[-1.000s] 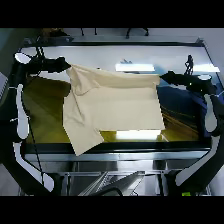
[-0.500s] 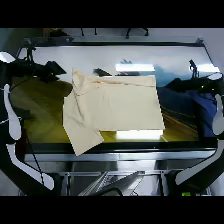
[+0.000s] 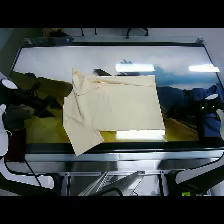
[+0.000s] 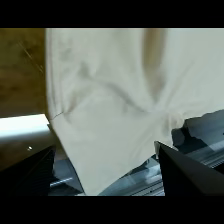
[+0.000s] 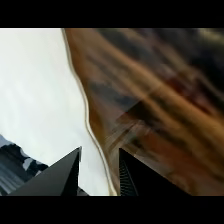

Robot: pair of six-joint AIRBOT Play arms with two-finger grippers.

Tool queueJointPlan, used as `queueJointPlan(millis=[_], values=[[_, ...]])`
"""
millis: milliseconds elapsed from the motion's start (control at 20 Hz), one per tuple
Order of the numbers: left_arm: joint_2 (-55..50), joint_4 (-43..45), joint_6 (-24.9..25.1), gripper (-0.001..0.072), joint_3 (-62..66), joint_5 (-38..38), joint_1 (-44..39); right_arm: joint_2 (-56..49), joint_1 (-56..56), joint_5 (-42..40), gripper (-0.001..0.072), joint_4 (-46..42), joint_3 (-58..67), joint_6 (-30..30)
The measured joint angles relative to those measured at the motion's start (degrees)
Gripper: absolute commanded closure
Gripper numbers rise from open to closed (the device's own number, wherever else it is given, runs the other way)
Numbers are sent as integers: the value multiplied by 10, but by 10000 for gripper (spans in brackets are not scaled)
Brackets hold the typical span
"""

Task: Fold the shirts.

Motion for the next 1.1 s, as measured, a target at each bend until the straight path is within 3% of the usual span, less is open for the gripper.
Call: queueJointPlan(millis=[300, 400, 450, 550, 600, 750, 800, 850, 950, 1100], values=[[-34, -29, 40, 22, -83, 77, 3, 5, 14, 16, 406, -1, -45, 0], [-53, -67, 59, 257, -87, 91, -13, 5, 28, 17, 406, -3, -49, 0], [-63, -73, 67, 333, -84, 97, -21, 5, 36, 17, 406, -5, -50, 0], [-80, -81, 79, 600, -67, 110, -35, 5, 49, 17, 406, -6, -52, 0], [-87, -80, 82, 664, -57, 111, -39, 5, 53, 17, 406, -6, -52, 0], [-95, -78, 87, 693, -26, 106, -45, 5, 60, 16, 442, -7, -53, 0], [-95, -81, 89, 692, -19, 96, -46, 6, 62, 14, 611, -9, -53, 0], [-94, -85, 89, 693, -15, 90, -47, 6, 64, 9, 688, -13, -54, 0], [-90, -88, 91, 693, -10, 79, -48, 11, 68, 4, 692, -6, -54, -10], [-59, -100, 93, 693, -6, 62, -49, 42, 69, 10, 693, 69, -44, -31]])
